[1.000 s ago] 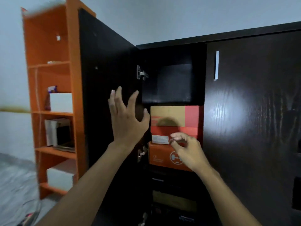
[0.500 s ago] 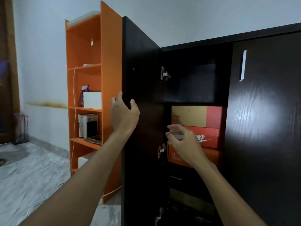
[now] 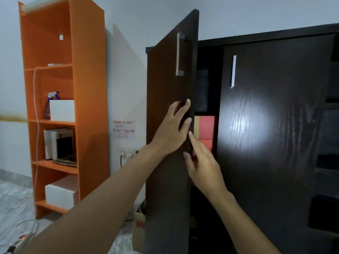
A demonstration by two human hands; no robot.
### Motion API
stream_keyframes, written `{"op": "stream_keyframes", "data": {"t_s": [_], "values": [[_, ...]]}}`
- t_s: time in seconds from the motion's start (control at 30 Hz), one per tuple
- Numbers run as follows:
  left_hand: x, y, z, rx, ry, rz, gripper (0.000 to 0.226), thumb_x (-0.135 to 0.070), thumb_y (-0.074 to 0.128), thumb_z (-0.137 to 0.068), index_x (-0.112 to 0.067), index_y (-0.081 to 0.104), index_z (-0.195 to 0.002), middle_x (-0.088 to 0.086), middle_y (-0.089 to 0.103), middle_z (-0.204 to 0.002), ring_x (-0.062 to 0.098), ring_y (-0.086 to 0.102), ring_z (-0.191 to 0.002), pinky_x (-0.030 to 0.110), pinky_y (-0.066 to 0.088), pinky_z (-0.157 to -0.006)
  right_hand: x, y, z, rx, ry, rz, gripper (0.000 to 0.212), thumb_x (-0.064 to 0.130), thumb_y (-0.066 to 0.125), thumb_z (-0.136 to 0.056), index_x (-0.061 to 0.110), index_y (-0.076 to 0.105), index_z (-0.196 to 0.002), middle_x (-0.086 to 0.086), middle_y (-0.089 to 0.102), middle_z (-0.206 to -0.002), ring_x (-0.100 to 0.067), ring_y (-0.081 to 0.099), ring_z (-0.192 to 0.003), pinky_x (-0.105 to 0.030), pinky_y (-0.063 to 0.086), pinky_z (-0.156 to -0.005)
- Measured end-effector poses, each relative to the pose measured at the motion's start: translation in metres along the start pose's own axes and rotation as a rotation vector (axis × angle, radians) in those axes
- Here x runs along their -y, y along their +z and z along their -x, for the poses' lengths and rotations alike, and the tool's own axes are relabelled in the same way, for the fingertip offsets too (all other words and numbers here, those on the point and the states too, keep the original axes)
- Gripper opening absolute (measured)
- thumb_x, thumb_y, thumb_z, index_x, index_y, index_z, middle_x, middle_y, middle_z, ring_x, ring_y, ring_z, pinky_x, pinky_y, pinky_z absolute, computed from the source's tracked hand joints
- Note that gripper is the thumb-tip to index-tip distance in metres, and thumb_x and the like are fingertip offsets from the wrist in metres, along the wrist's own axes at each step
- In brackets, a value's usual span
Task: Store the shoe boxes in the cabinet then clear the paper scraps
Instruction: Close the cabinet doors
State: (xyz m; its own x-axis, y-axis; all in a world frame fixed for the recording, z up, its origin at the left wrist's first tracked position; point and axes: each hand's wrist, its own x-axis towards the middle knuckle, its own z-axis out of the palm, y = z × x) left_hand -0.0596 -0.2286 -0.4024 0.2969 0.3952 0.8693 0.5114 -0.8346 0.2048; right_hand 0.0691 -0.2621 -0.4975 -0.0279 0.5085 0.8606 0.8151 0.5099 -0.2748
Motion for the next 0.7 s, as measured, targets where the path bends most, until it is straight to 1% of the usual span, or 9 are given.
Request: {"op": "stream_keyframes", "data": {"t_s": [0.1, 0.17, 0.23, 0.33, 0.4, 0.47, 0.53, 0.6, 0.7], "values": [[0.011, 0.023, -0.015, 0.080, 0.025, -0.051, 0.058, -0.037, 0.041, -0.102, -0.037, 0.014, -0.154, -0.002, 0.005, -0.162, 0.019, 0.016, -0.148, 0.023, 0.027, -0.107, -0.023, -0.001, -0.003, -0.110, -0.026, 0.234, 0.061, 0.025, 0.058, -0.099, 0.023, 0.031, -0.153, 0.000, 0.045, -0.150, -0.017, 0.042, -0.138, -0.034, 0.039, -0.106], [0.016, 0.039, -0.024, 0.096, 0.030, -0.087, 0.060, -0.040, 0.040, -0.101, -0.041, 0.010, -0.153, -0.001, -0.002, -0.162, 0.021, 0.007, -0.150, 0.032, 0.029, -0.111, -0.036, -0.001, -0.006, -0.149, 0.003, 0.344, 0.057, 0.027, 0.056, -0.099, 0.022, 0.034, -0.152, -0.004, 0.042, -0.153, -0.022, 0.039, -0.142, -0.044, 0.041, -0.107], [0.020, 0.058, -0.034, 0.094, 0.018, -0.091, 0.060, -0.042, 0.040, -0.101, -0.044, 0.009, -0.152, 0.000, -0.006, -0.162, 0.023, -0.002, -0.151, 0.043, 0.028, -0.116, -0.049, -0.002, -0.008, -0.167, 0.042, 0.428, 0.055, 0.029, 0.054, -0.100, 0.024, 0.036, -0.151, -0.009, 0.038, -0.155, -0.027, 0.033, -0.145, -0.050, 0.040, -0.110], [0.025, 0.086, -0.047, 0.113, -0.007, -0.084, 0.059, -0.043, 0.038, -0.101, -0.045, 0.007, -0.152, -0.003, -0.014, -0.162, 0.023, -0.014, -0.149, 0.051, 0.023, -0.118, -0.071, -0.001, -0.015, -0.154, 0.103, 0.514, 0.054, 0.034, 0.047, -0.102, 0.028, 0.032, -0.153, -0.010, 0.025, -0.161, -0.027, 0.017, -0.150, -0.052, 0.027, -0.117], [0.027, 0.100, -0.055, 0.132, 0.010, -0.126, 0.059, -0.045, 0.034, -0.102, -0.044, 0.004, -0.152, 0.000, -0.018, -0.162, 0.024, -0.019, -0.148, 0.054, 0.014, -0.120, -0.085, 0.001, -0.022, -0.146, 0.143, 0.540, 0.055, 0.035, 0.044, -0.103, 0.030, 0.027, -0.155, -0.008, 0.017, -0.164, -0.025, 0.007, -0.152, -0.051, 0.020, -0.119], [0.032, 0.111, -0.062, 0.145, 0.042, -0.198, 0.060, -0.048, 0.030, -0.101, -0.043, -0.001, -0.152, 0.004, -0.020, -0.161, 0.027, -0.021, -0.148, 0.054, 0.001, -0.120, -0.095, 0.006, -0.028, -0.163, 0.160, 0.581, 0.056, 0.034, 0.045, -0.103, 0.028, 0.026, -0.155, -0.009, 0.015, -0.164, -0.025, 0.004, -0.152, -0.051, 0.018, -0.119], [0.040, 0.121, -0.070, 0.154, 0.061, -0.256, 0.061, -0.051, 0.026, -0.101, -0.043, -0.006, -0.152, 0.007, -0.023, -0.160, 0.028, -0.023, -0.147, 0.052, -0.006, -0.118, -0.105, 0.013, -0.034, -0.179, 0.172, 0.631, 0.056, 0.032, 0.047, -0.103, 0.025, 0.026, -0.155, -0.010, 0.016, -0.164, -0.027, 0.005, -0.152, -0.052, 0.018, -0.118], [0.051, 0.130, -0.078, 0.172, 0.082, -0.312, 0.062, -0.052, 0.025, -0.101, -0.042, -0.011, -0.151, 0.007, -0.026, -0.160, 0.028, -0.025, -0.146, 0.051, -0.007, -0.118, -0.114, 0.018, -0.042, -0.185, 0.201, 0.659, 0.057, 0.032, 0.047, -0.103, 0.024, 0.026, -0.155, -0.012, 0.015, -0.164, -0.028, 0.002, -0.152, -0.053, 0.016, -0.118], [0.070, 0.143, -0.086, 0.259, 0.067, -0.377, 0.063, -0.046, 0.028, -0.103, -0.039, -0.011, -0.152, 0.006, -0.031, -0.158, 0.027, -0.026, -0.146, 0.054, -0.004, -0.119, -0.130, 0.023, -0.053, -0.071, 0.290, 0.674, 0.059, 0.036, 0.040, -0.104, 0.028, 0.016, -0.157, -0.011, -0.002, -0.166, -0.027, -0.016, -0.149, -0.055, 0.008, -0.120]]}}
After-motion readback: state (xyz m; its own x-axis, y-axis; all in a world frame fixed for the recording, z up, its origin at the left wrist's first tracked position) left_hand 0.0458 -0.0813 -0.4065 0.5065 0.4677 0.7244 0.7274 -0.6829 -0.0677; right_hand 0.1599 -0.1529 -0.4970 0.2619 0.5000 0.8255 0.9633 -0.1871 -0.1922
